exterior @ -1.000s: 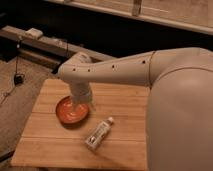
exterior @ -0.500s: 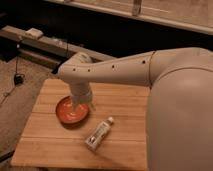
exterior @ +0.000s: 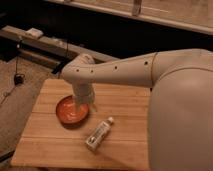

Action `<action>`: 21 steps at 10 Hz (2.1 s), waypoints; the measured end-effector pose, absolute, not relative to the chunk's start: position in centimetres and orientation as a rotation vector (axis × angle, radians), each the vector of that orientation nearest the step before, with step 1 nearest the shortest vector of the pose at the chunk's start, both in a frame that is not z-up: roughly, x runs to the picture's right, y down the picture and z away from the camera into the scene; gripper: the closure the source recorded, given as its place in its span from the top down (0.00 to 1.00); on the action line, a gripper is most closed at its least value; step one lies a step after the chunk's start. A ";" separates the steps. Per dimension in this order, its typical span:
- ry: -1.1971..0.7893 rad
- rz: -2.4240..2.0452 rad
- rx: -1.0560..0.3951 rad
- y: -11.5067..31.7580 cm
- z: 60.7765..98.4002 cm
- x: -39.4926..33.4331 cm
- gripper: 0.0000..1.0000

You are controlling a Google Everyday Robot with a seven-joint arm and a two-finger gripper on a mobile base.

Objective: Place the bottle in the ceramic bowl

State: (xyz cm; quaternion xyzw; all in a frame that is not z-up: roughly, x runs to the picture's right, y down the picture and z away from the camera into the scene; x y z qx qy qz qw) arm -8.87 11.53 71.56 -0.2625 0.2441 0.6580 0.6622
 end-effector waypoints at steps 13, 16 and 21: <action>0.687 1.657 -0.625 20.8 76.5 -3.1 0.65; 0.708 1.648 -0.643 21.9 77.5 -3.2 0.65; 0.720 1.660 -0.666 22.9 78.6 -2.9 0.65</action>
